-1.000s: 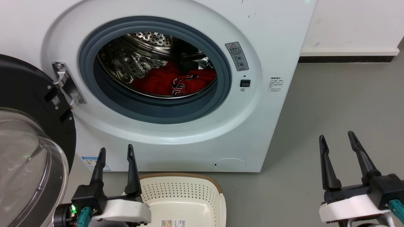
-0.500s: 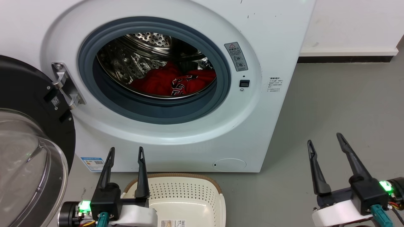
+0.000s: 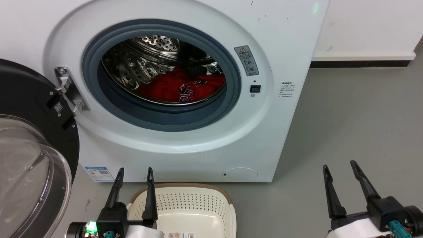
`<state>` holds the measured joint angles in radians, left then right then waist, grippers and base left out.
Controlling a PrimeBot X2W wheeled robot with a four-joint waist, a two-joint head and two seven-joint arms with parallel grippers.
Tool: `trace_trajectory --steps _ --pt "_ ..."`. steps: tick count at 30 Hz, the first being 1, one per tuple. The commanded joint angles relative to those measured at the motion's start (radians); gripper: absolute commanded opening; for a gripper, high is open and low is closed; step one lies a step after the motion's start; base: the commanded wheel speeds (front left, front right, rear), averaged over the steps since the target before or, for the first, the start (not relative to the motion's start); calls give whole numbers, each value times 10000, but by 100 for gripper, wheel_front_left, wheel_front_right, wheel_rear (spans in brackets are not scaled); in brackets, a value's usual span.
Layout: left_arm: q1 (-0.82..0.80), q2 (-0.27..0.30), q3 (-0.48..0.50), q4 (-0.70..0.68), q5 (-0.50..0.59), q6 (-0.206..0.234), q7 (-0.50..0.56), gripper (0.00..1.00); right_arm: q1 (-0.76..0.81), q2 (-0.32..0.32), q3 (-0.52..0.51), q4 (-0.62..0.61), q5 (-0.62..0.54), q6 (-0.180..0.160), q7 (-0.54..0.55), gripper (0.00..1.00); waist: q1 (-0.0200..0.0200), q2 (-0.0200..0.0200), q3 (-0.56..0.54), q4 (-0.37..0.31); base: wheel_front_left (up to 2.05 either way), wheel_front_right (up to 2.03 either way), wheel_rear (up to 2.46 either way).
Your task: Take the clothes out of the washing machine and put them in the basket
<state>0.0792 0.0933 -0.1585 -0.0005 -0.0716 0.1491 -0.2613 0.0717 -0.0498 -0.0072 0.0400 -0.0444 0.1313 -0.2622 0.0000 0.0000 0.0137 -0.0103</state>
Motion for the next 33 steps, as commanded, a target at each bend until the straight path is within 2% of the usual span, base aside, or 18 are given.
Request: trace_trajectory --steps 1,4,13,25,33 --pt "38 -37 84 145 39 -123 -55 100 30 -7 -2 175 113 -10 -34 100 0 0 -13 5 0 0 0" --pt "-18 -144 256 350 92 -331 -45 100 -7 -7 15 438 281 -10 -33 100 0 0 -32 1 0 0 0" --pt "-41 -286 499 701 343 -598 -45 100 -159 -7 34 625 284 -10 -33 100 0 0 -41 -50 0 0 0" --pt "-35 -376 720 778 423 -761 -45 100 -231 -12 23 572 466 -10 -33 100 0 0 18 -183 0 0 0" --pt "-608 -36 775 707 651 -1184 -44 100 -523 -9 -142 386 559 -8 -33 100 0 0 950 -669 0 0 0"
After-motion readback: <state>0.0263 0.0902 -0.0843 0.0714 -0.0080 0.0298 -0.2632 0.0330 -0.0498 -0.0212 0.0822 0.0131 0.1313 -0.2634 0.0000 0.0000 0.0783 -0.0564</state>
